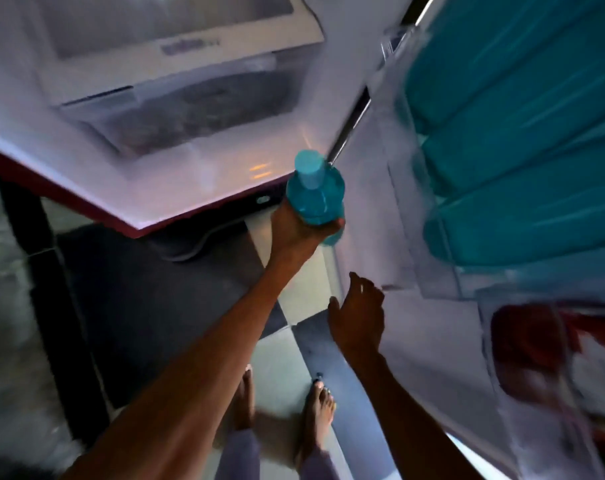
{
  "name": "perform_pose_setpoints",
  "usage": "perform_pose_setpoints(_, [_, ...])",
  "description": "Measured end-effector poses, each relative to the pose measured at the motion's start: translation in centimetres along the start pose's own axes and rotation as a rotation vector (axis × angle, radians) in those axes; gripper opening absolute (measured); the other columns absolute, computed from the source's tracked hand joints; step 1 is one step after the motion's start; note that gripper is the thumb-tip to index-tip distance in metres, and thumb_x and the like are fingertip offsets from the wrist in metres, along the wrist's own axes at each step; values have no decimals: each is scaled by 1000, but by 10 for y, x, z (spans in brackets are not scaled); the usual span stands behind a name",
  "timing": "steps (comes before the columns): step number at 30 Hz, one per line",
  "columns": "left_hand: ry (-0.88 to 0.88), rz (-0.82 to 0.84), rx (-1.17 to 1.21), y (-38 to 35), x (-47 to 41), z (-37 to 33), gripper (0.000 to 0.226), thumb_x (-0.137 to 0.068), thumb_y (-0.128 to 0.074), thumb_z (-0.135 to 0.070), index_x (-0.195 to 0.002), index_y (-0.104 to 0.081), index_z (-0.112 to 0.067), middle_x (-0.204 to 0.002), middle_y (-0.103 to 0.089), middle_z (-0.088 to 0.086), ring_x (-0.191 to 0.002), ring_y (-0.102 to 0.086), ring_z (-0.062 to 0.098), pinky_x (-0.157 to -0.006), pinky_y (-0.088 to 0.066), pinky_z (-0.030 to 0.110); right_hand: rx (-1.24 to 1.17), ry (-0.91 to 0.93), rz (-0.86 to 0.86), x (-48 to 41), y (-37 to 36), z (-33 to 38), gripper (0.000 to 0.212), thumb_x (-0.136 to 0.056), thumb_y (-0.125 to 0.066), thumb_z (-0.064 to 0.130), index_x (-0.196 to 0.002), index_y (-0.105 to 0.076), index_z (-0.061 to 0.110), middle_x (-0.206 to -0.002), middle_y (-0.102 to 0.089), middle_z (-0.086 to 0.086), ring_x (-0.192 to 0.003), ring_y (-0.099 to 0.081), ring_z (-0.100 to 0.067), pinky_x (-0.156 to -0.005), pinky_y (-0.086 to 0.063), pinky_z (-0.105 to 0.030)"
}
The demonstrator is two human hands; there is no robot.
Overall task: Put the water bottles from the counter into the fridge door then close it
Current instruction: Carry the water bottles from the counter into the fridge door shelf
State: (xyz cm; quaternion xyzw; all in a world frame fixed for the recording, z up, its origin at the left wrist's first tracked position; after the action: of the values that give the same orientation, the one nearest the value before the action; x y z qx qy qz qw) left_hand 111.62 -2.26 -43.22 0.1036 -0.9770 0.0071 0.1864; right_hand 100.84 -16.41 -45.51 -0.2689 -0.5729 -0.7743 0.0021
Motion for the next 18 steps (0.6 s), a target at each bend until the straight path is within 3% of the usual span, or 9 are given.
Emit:
perform_pose_setpoints(2, [8, 52, 95, -25, -30, 5, 68, -67, -83, 5, -126, -51, 6, -116, -61, 11, -97, -59, 15, -75, -52, 8, -46, -41, 55, -14, -19, -7, 60, -95, -53, 30, -147, -27, 17, -149, -37, -8, -135, -34, -29, -105, -38, -41])
perform_pose_setpoints(4, [-4, 88, 175, -44, -52, -1, 75, -62, -87, -3, -126, -48, -1, -120, -59, 9, -105, -61, 19, -86, -57, 21, -106, -38, 103, -25, -30, -12, 62, -96, -52, 28, -149, -23, 18, -150, -35, -7, -135, -36, -28, -105, -39, -40])
perform_pose_setpoints(6, [-59, 90, 127, -58, -69, -9, 82, -51, -91, -20, -122, -51, -8, -119, -62, 8, -114, -61, 27, -100, -53, 41, -108, -31, 128, -34, -35, -14, 63, -96, -51, 28, -151, -20, 19, -152, -33, -6, -136, -37, -27, -105, -39, -40])
perform_pose_setpoints(7, [-86, 85, 86, -64, -75, -13, 85, -50, -92, -21, -123, -51, -6, -121, -63, 12, -115, -61, 29, -101, -51, 44, -100, -35, 139, -37, -37, -16, 63, -97, -51, 29, -151, -20, 20, -152, -34, -6, -136, -38, -27, -105, -40, -40])
perform_pose_setpoints(9, [-106, 82, 36, -74, -83, -16, 85, -56, -92, -13, -128, -49, 0, -129, -61, 17, -116, -59, 27, -102, -49, 40, -88, -45, 150, -43, -36, -18, 59, -97, -49, 28, -149, -23, 21, -150, -37, -6, -134, -41, -26, -104, -41, -39])
perform_pose_setpoints(12, [-170, 56, -107, -81, -93, -11, 78, -56, -93, -14, -122, -53, -2, -121, -65, 14, -109, -62, 25, -98, -52, 39, -87, -60, 113, -56, -32, -20, 49, -98, -48, 23, -145, -34, 21, -140, -50, -4, -128, -49, -23, -101, -44, -35])
perform_pose_setpoints(16, [-222, 19, -175, -84, -99, 5, 75, -52, -95, -17, -112, -54, 0, -109, -63, 7, -98, -58, 17, -84, -53, 24, -35, -61, 4, -68, -24, -23, 38, -99, -46, 14, -136, -50, 22, -127, -63, -4, -115, -61, -22, -90, -50, -31])
perform_pose_setpoints(18, [-235, 56, -192, -89, -100, 13, 70, -53, -95, -15, -109, -55, 0, -105, -61, 1, -97, -57, 14, -79, -49, 8, -13, -39, -49, -69, -19, -24, 35, -99, -47, 13, -131, -57, 22, -123, -67, -4, -108, -66, -21, -85, -52, -29])
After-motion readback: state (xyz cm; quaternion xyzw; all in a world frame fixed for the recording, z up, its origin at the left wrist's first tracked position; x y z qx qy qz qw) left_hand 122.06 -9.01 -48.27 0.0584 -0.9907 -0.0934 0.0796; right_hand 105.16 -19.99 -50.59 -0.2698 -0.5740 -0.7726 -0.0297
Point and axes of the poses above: each hand's wrist, its own x-axis away from the middle knuckle, its own y-axis out of the back of the hand, z = x × y, the point moved 5 cm from there along -x, towards the middle knuckle
